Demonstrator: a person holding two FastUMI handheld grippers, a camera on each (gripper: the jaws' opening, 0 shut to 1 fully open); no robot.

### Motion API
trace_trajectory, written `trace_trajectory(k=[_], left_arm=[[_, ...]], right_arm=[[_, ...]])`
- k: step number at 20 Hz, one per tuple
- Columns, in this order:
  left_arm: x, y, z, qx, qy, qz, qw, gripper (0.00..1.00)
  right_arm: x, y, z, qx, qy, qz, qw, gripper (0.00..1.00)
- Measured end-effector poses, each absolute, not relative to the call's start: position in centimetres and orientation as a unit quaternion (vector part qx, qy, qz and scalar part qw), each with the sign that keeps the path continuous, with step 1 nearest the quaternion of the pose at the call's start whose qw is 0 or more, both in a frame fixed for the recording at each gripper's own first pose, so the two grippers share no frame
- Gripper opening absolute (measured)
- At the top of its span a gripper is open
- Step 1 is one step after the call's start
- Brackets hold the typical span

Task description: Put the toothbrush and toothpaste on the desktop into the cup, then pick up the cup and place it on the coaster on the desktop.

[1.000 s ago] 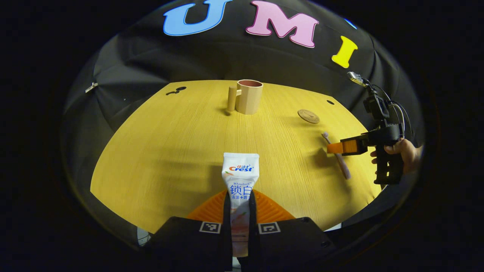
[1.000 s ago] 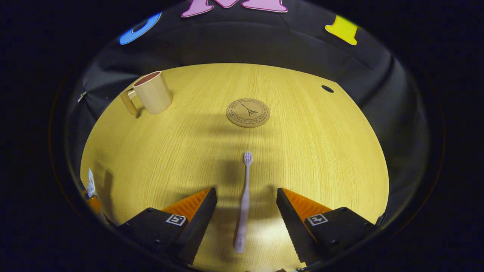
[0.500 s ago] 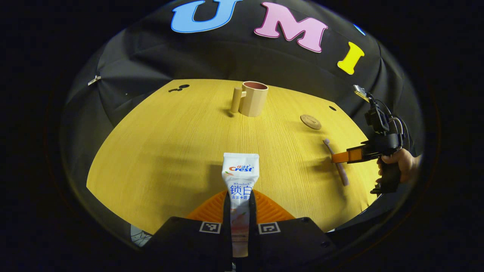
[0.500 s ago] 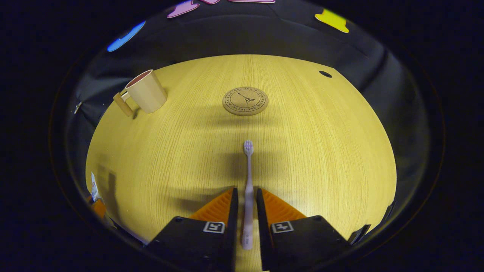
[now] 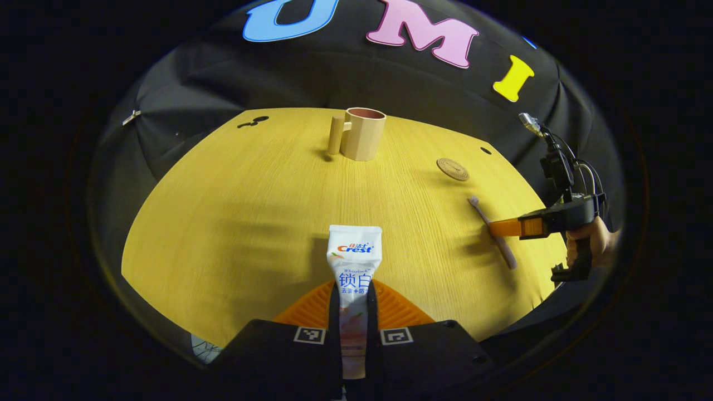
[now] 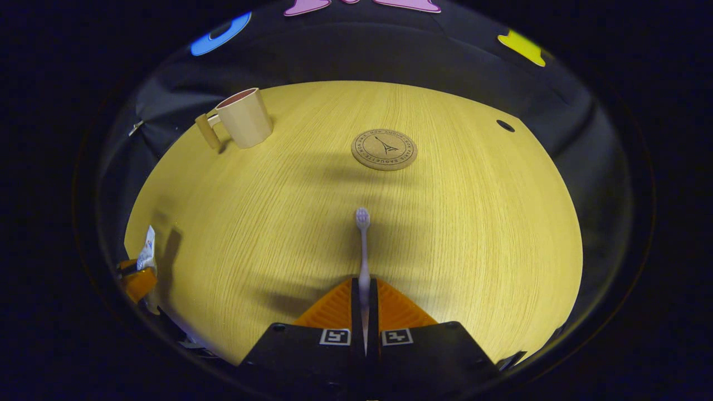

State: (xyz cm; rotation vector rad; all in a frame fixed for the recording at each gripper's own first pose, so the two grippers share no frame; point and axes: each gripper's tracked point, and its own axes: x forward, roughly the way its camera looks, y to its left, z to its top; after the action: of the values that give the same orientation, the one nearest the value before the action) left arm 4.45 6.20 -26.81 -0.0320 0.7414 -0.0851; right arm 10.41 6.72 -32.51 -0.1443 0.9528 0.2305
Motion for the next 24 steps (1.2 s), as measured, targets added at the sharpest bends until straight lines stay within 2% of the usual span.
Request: trace_trajectory(k=[1, 2, 3, 9, 10, 11, 12, 24], left_arm=[[4.9, 6.0, -26.5, -0.021, 0.358, -0.044, 0.933, 0.22], [5.5, 5.8, -25.9, -0.028, 0.350, -0.046, 0.935, 0.17], [5.9, 5.8, -25.1, -0.035, 0.344, -0.046, 0.937, 0.22], [10.2, 6.6, -18.5, -0.055, 0.281, -0.041, 0.957, 0.21], [11.1, 6.7, -17.2, -0.058, 0.268, -0.042, 0.961, 0.17], [11.9, 6.7, -16.0, -0.064, 0.256, -0.043, 0.964, 0.21], [12.8, 6.7, -14.8, -0.072, 0.243, -0.044, 0.966, 0.21], [27.6, 5.4, -4.6, -0.106, 0.105, -0.071, 0.986, 0.21]], right_arm=[[10.5, 6.7, -32.1, -0.060, 0.455, 0.113, 0.881, 0.05], [10.4, 6.7, -31.3, -0.050, 0.449, 0.114, 0.885, 0.05], [10.4, 6.6, -30.5, -0.041, 0.443, 0.115, 0.888, 0.05], [9.7, 5.0, -26.9, 0.013, 0.414, 0.108, 0.904, 0.05], [9.4, 4.7, -26.5, 0.018, 0.411, 0.107, 0.905, 0.05], [9.1, 4.4, -26.2, 0.023, 0.409, 0.107, 0.906, 0.05], [8.7, 4.0, -25.8, 0.028, 0.408, 0.106, 0.906, 0.05], [8.4, -0.8, -17.6, 0.069, 0.355, 0.076, 0.929, 0.05]])
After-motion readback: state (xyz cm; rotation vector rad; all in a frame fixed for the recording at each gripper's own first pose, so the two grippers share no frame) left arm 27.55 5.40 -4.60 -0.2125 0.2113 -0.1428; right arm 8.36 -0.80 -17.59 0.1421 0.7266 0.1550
